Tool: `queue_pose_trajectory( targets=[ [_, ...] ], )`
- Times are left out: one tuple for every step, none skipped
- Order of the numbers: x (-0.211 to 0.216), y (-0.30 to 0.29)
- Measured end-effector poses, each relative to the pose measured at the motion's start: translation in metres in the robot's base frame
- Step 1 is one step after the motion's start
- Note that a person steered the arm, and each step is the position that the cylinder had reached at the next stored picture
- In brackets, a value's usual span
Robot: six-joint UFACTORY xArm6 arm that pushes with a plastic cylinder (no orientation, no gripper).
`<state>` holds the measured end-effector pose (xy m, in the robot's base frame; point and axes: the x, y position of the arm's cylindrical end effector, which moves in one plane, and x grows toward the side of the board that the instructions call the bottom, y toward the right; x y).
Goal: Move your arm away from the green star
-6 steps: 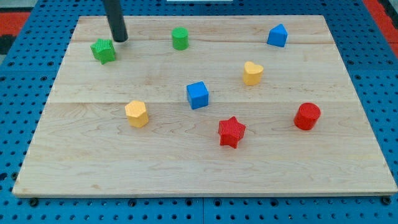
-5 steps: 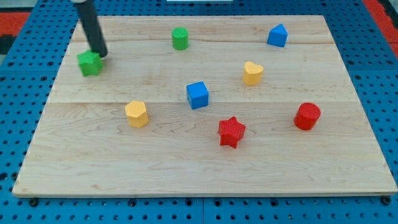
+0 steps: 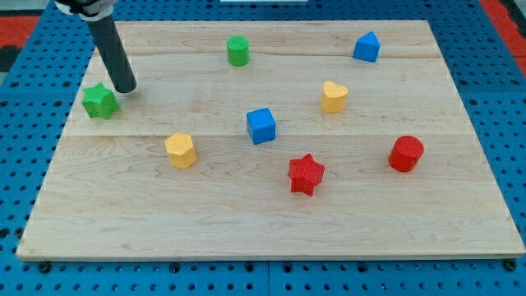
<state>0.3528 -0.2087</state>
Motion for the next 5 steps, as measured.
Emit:
queue_pose_trajectory(
  targets=[
    [0.0, 0.032],
    [-0.004, 0.063],
    [-0.002, 0.081],
    [-0.002, 0.114],
    [-0.009, 0.172]
  ],
)
